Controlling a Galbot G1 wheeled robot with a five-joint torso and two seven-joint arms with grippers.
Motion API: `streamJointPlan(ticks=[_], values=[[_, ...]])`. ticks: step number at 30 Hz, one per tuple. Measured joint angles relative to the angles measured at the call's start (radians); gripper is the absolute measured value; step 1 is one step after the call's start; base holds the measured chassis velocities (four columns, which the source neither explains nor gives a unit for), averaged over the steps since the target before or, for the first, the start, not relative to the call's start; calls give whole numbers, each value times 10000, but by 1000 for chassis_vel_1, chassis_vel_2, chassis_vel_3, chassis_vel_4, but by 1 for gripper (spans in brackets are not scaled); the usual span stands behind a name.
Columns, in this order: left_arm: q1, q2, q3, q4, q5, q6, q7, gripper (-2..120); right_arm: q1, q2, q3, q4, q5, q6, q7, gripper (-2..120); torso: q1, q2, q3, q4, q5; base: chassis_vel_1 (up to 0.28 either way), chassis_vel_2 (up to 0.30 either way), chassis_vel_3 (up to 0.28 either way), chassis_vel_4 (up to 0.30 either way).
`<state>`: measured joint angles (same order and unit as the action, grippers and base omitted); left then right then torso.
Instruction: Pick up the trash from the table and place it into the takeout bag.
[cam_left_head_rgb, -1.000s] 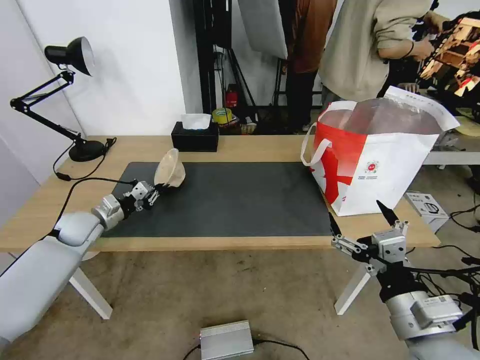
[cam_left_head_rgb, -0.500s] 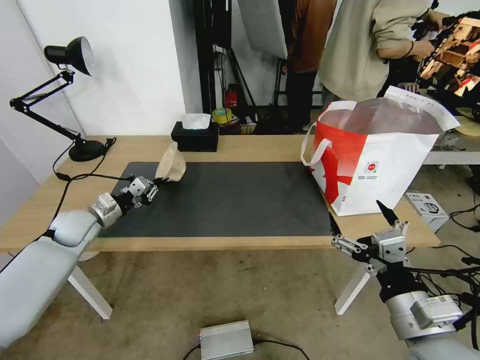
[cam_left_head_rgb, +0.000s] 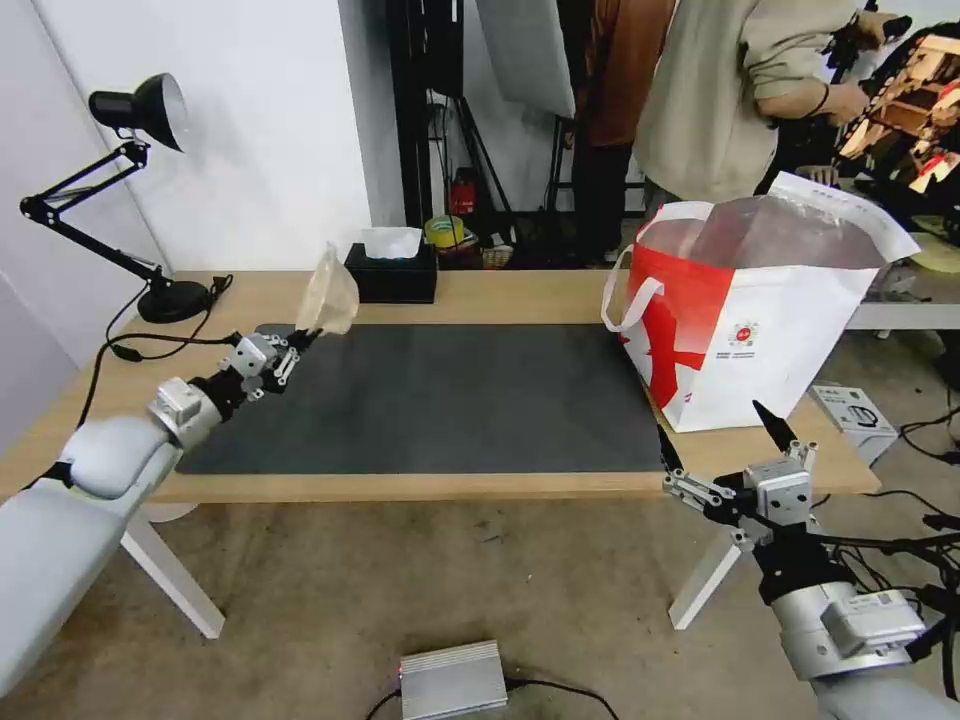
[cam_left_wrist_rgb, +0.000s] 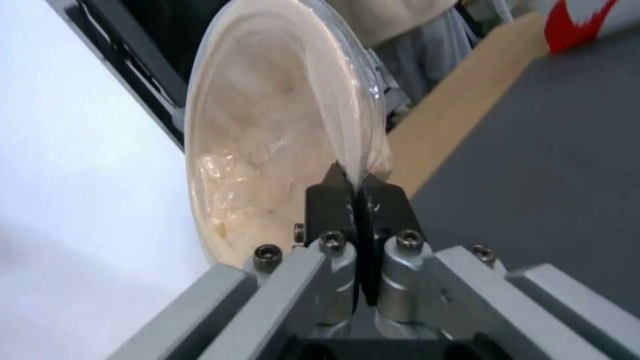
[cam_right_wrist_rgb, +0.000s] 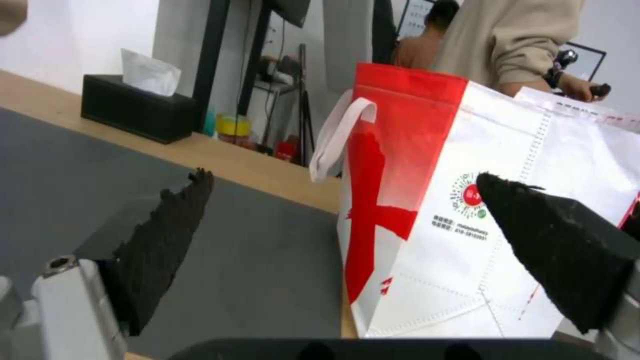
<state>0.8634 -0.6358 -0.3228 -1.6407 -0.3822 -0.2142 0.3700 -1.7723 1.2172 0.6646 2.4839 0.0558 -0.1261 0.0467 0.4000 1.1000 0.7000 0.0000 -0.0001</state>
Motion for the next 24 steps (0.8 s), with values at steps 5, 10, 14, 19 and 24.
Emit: streamJointPlan(ticks=[5,10,14,19,24], values=[[142,445,-247,-770,-383,232,-199,0,0,0,0,0,0,1,0,100,-1,0,0,0,0,0,0,0,0],[64,906,-214,-1400,-822,410,-438,0,0,0,0,0,0,0,0,100,-1,0,0,1,1,0,0,0,0],[-426,1180,250,-1592,-1008,433,-629,0,0,0,-1,0,0,0,0,100,0,0,0,0,0,0,0,0,0],[-1421,1326,1082,-1576,-1130,384,-752,0,0,0,0,0,0,0,0,100,0,1,0,0,0,0,0,0,0],[-3017,1334,2422,-1340,-1057,173,-837,0,0,0,0,0,0,0,0,100,-1,0,1,0,1,0,0,0,0]])
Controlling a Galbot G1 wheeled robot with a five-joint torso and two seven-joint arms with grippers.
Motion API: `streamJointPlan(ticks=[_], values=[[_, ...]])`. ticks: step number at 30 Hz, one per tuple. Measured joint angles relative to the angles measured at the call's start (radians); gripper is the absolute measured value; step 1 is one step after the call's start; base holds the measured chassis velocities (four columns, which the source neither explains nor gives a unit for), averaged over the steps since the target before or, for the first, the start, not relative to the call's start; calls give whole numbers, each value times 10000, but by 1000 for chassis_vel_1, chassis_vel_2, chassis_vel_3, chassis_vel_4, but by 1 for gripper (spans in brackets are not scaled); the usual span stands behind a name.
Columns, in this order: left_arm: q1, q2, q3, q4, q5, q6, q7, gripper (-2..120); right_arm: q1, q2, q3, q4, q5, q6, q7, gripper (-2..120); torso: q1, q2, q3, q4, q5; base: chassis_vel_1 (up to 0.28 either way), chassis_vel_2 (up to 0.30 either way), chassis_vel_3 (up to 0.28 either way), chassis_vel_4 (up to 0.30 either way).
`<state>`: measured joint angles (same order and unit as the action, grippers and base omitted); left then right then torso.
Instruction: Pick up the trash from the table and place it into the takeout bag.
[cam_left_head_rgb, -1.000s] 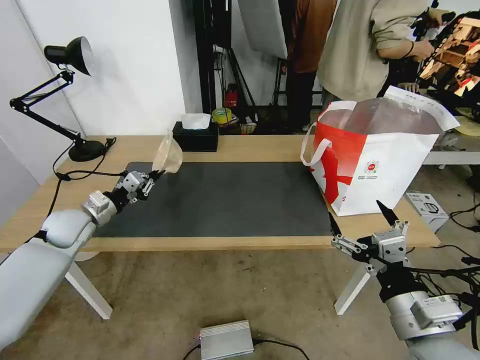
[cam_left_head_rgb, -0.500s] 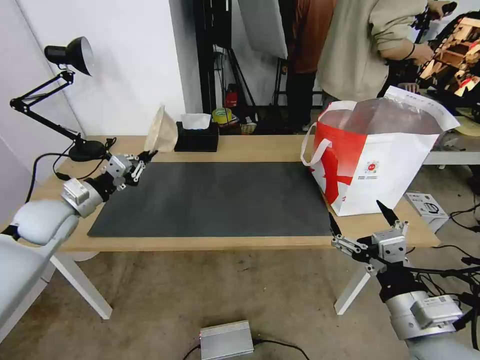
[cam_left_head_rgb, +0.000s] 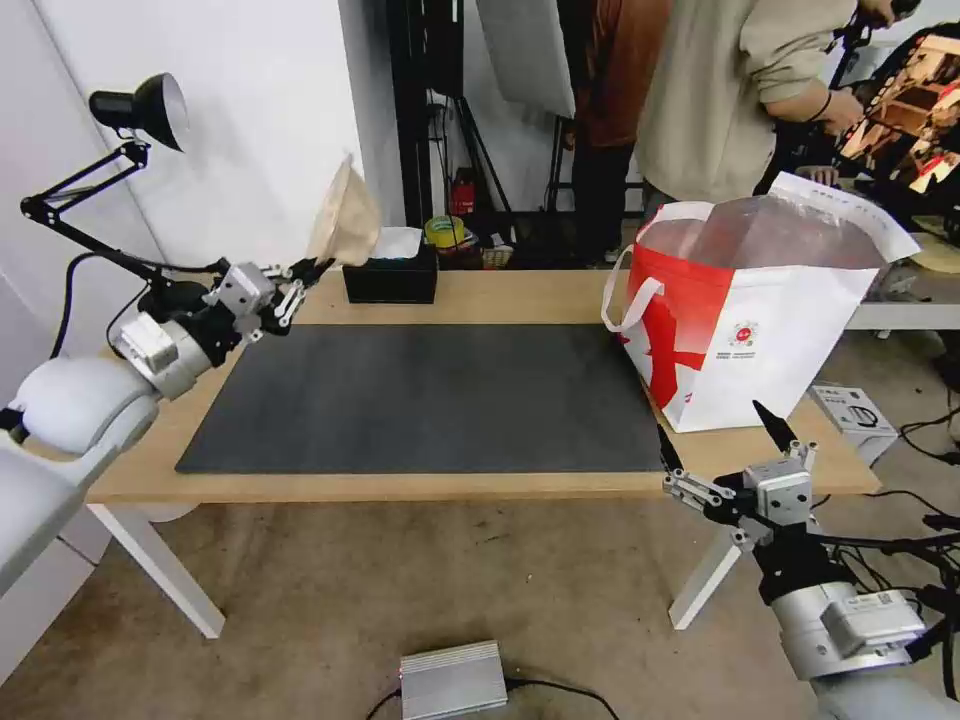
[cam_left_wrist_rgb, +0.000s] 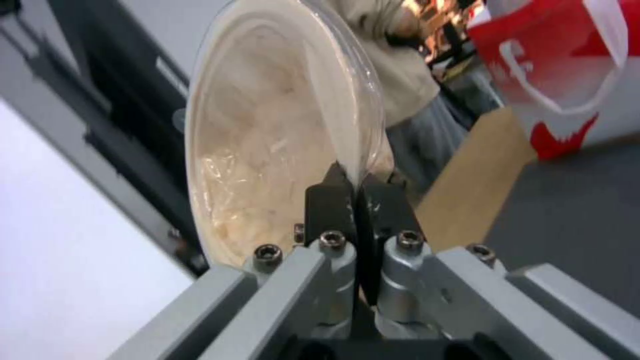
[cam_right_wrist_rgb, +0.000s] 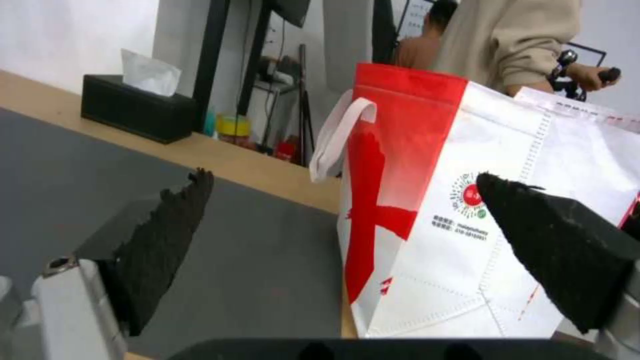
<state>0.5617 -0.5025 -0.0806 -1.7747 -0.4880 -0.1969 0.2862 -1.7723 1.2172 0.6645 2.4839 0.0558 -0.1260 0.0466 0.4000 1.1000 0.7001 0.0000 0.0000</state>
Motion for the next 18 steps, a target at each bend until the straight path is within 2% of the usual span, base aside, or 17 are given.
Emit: streamJointPlan(ticks=[3,5,8,9,14,15,18], values=[[-1261,-160,958,182,215,-85,-36,0,0,0,0,0,0,0,0,100,0,0,0,0,2,0,0,0,0],[-1562,-229,1210,229,273,-94,-36,0,0,0,0,0,0,0,0,100,0,0,-1,0,1,0,0,0,0],[-2765,-647,2267,562,455,-173,-44,0,0,0,0,0,0,0,0,100,0,0,0,0,1,0,0,0,0],[-2765,-647,2267,562,455,-173,-44,0,0,0,0,0,0,0,0,100,0,0,0,0,1,0,0,0,0],[-4252,-1447,3611,1395,886,-412,43,0,0,0,0,0,0,0,0,100,1,-1,0,1,-1,0,0,0,0],[-4252,-1447,3611,1395,886,-412,43,0,0,0,0,0,0,0,0,100,1,-1,0,1,-1,0,0,0,0],[-4962,-1987,4134,1882,1173,-493,74,0,0,0,0,0,0,0,0,100,2,0,0,0,0,0,0,0,0]])
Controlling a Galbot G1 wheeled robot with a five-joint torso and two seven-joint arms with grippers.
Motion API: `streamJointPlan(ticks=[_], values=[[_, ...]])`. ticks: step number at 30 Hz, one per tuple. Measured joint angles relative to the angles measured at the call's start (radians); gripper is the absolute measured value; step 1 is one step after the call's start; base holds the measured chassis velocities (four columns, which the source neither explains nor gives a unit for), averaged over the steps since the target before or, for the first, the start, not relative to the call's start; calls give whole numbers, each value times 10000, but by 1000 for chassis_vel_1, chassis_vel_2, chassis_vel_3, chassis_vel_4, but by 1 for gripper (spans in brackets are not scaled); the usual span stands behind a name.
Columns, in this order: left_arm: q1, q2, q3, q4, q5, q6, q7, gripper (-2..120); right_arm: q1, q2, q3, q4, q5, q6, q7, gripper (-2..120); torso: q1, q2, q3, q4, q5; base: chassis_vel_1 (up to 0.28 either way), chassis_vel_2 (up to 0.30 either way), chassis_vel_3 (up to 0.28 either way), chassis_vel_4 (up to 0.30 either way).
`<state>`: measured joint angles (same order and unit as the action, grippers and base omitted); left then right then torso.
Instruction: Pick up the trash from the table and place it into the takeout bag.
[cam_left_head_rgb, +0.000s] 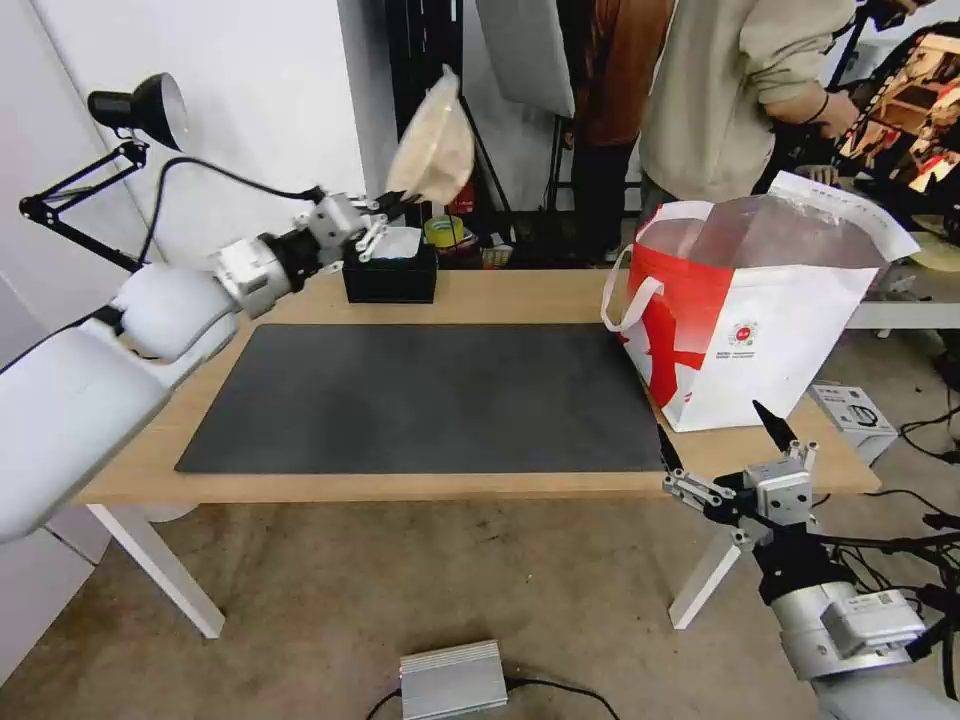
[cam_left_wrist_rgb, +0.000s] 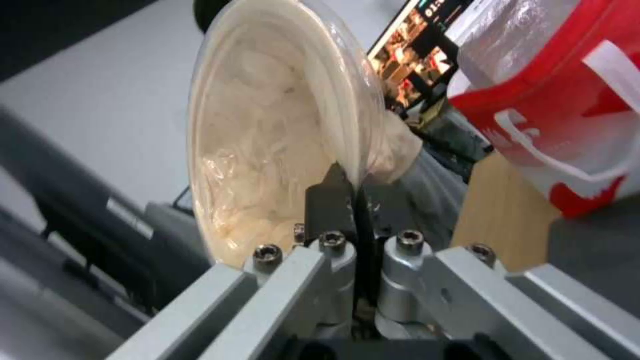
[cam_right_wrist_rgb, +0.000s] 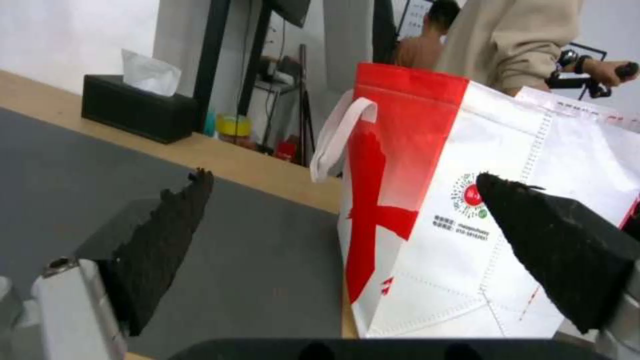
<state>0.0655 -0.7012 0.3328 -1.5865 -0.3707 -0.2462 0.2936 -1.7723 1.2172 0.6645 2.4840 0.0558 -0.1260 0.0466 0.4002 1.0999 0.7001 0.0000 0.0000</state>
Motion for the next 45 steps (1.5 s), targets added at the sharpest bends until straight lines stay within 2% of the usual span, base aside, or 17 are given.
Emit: streamJointPlan(ticks=[2,6,7,11,26,30,45], values=[[-267,-259,178,212,173,-44,26,0,0,0,0,0,0,0,0,100,0,0,1,0,0,0,0,0,0],[-1041,-1598,676,993,980,-233,155,0,0,0,0,0,0,0,0,100,1,-1,1,-2,2,0,0,0,0],[-1041,-1598,676,993,980,-233,155,0,0,0,0,0,0,0,0,100,1,-1,1,-2,2,0,0,0,0],[-1206,-2524,744,1499,1702,-424,226,0,0,0,0,0,0,0,0,100,0,0,0,-2,2,0,0,0,0],[-1174,-3947,790,2281,3147,-762,330,0,0,0,0,0,0,0,0,100,-1,0,0,1,0,0,0,0,0],[-1105,-4579,668,2767,4000,-1119,541,0,0,0,0,0,0,0,0,100,-2,0,0,-1,1,0,0,0,0],[-883,-5999,29,4105,5878,-2088,1035,0,0,0,0,0,0,0,0,100,-1,0,-1,0,1,0,0,0,0]])
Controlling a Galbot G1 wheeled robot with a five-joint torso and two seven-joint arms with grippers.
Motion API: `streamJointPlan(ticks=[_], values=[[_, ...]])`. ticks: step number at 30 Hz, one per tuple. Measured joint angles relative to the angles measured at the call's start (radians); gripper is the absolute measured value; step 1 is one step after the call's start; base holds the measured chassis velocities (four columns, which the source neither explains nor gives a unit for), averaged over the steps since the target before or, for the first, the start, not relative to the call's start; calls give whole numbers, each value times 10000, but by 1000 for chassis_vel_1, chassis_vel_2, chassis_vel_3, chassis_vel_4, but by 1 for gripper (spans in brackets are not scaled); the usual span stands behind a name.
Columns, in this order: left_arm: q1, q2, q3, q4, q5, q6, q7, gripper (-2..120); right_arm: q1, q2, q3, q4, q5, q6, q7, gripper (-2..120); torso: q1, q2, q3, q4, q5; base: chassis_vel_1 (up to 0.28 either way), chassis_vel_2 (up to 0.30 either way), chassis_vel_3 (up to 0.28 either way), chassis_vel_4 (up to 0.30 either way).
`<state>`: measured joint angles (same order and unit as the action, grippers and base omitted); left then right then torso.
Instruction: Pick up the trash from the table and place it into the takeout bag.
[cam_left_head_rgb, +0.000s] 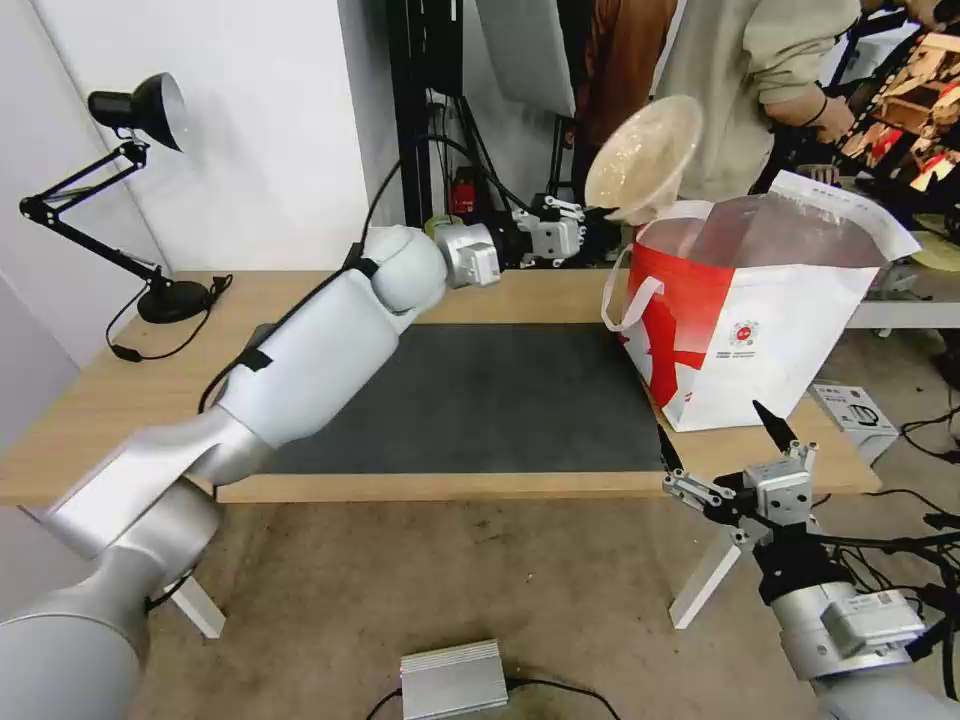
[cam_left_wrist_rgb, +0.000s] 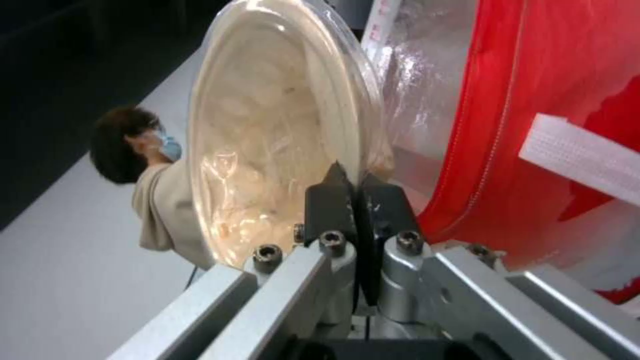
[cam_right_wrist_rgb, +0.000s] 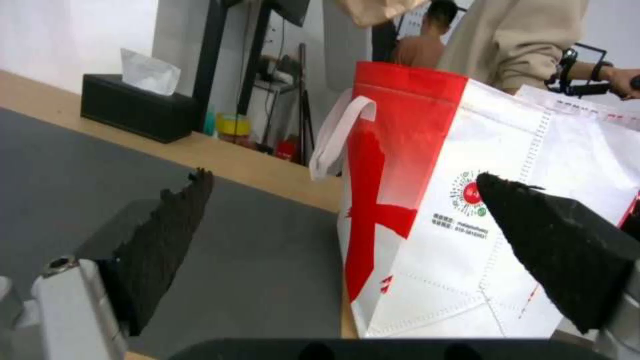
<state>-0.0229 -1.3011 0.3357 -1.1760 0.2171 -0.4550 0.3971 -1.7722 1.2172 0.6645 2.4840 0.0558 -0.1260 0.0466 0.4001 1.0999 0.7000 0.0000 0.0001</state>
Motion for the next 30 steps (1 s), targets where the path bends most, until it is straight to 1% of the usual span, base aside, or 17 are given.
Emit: streamJointPlan(ticks=[1,3,10,14,20,24,30], values=[[19,-226,-176,192,438,-186,81,0,-1,0,0,0,0,0,0,100,0,0,0,-1,0,0,0,0,0],[89,-477,-316,381,877,-325,113,0,-1,0,0,0,0,0,0,100,-1,1,0,-1,0,0,0,0,0],[215,-818,-555,584,1478,-509,156,0,-1,0,0,0,0,0,0,100,0,2,0,0,-1,0,0,0,0],[238,-1276,-721,922,2040,-695,167,0,-1,0,0,0,0,0,0,100,0,2,0,0,-1,0,0,0,0],[176,-1593,-837,1212,2483,-854,155,0,-1,0,0,0,0,0,0,100,-1,1,0,0,0,0,0,0,0],[115,-1983,-1061,1508,3135,-1005,145,0,-1,0,0,0,0,0,0,100,0,1,0,0,0,0,0,0,0],[-21,-2317,-1227,1815,3652,-1052,135,0,-1,0,0,0,0,0,0,100,0,1,0,-1,0,0,0,0,0]])
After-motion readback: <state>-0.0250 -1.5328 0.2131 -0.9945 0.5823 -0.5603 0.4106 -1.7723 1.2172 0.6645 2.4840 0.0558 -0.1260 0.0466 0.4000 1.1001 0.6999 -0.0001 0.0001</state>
